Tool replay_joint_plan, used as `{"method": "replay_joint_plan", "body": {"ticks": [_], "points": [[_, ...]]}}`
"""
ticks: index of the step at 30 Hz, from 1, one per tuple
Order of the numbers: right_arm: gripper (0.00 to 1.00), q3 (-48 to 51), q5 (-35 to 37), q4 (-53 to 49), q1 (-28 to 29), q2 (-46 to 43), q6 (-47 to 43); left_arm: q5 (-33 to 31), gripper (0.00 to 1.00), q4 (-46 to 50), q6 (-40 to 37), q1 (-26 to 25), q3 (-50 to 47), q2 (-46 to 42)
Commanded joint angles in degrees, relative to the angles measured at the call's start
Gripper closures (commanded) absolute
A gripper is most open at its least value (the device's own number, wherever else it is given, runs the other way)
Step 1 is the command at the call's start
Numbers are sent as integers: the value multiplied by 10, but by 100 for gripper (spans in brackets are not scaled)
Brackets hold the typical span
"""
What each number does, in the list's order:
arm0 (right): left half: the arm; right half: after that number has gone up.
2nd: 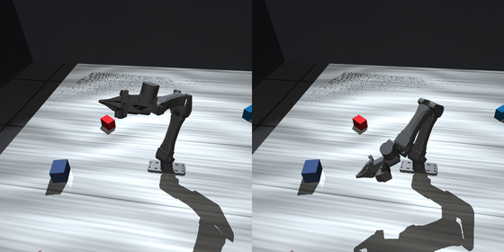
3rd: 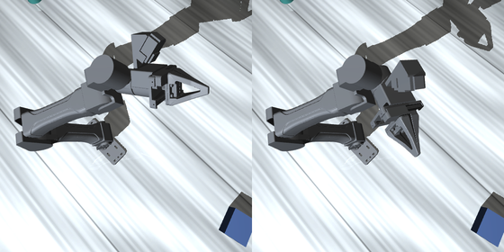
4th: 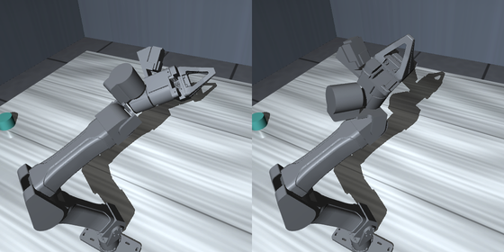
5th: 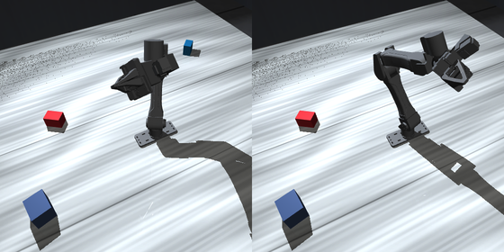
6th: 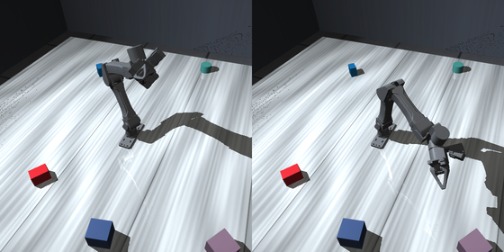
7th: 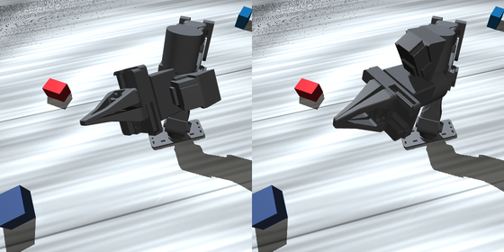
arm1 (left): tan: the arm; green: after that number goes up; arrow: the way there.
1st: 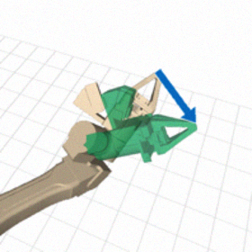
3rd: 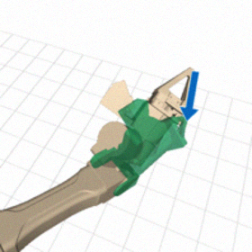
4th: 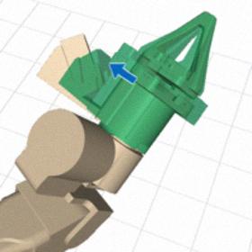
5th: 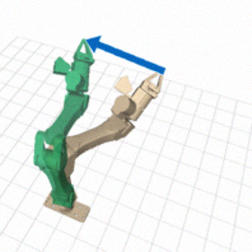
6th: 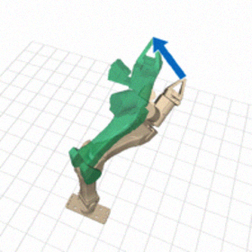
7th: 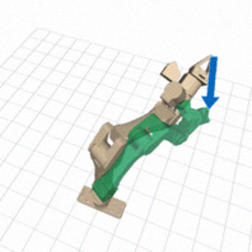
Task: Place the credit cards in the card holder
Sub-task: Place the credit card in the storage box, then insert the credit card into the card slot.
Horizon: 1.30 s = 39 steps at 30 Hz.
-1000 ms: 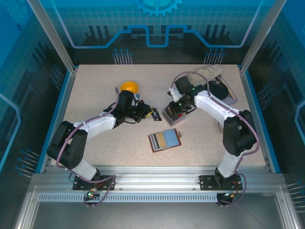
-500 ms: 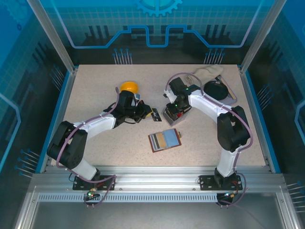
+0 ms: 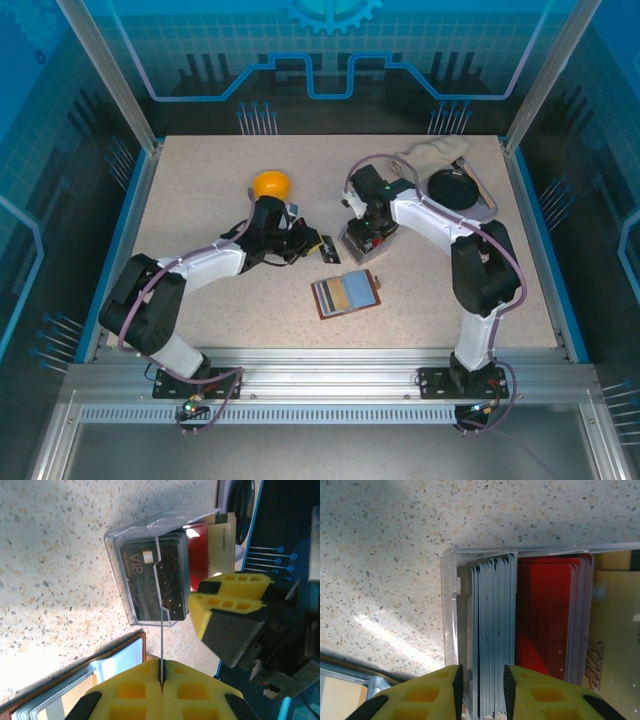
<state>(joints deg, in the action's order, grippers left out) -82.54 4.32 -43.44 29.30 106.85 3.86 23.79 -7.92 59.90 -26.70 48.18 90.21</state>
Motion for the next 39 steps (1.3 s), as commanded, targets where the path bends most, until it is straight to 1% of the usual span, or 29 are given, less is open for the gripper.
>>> {"method": "replay_joint_plan", "body": {"ticks": [1, 6, 11, 13, 16, 18, 23, 32, 36, 39], "points": [[69, 22, 8, -12, 0, -60, 27, 0, 98, -2, -10, -15, -18, -23], [60, 81, -47, -18, -11, -111, 75, -29, 98, -2, -15, -53, -44, -35], [47, 168, -120, 21, -24, -160, 118, -68, 99, -16, -19, -99, -74, -32], [41, 202, -151, 42, -35, -173, 133, -84, 98, -37, -13, -110, -95, -33], [39, 242, -187, 71, -46, -182, 141, -98, 98, -83, 1, -119, -125, -31], [36, 259, -212, 86, -52, -179, 141, -95, 97, -109, 7, -123, -131, -25], [34, 286, -237, 114, -58, -161, 139, -101, 97, -127, 4, -136, -125, -15], [33, 295, -198, 129, -59, -123, 139, -108, 96, -116, 12, -144, -112, 18], [36, 296, -196, 134, -58, -107, 136, -110, 96, -132, 14, -148, -115, 29], [43, 302, -198, 143, -58, -98, 138, -105, 96, -165, 25, -150, -121, 43]]}}
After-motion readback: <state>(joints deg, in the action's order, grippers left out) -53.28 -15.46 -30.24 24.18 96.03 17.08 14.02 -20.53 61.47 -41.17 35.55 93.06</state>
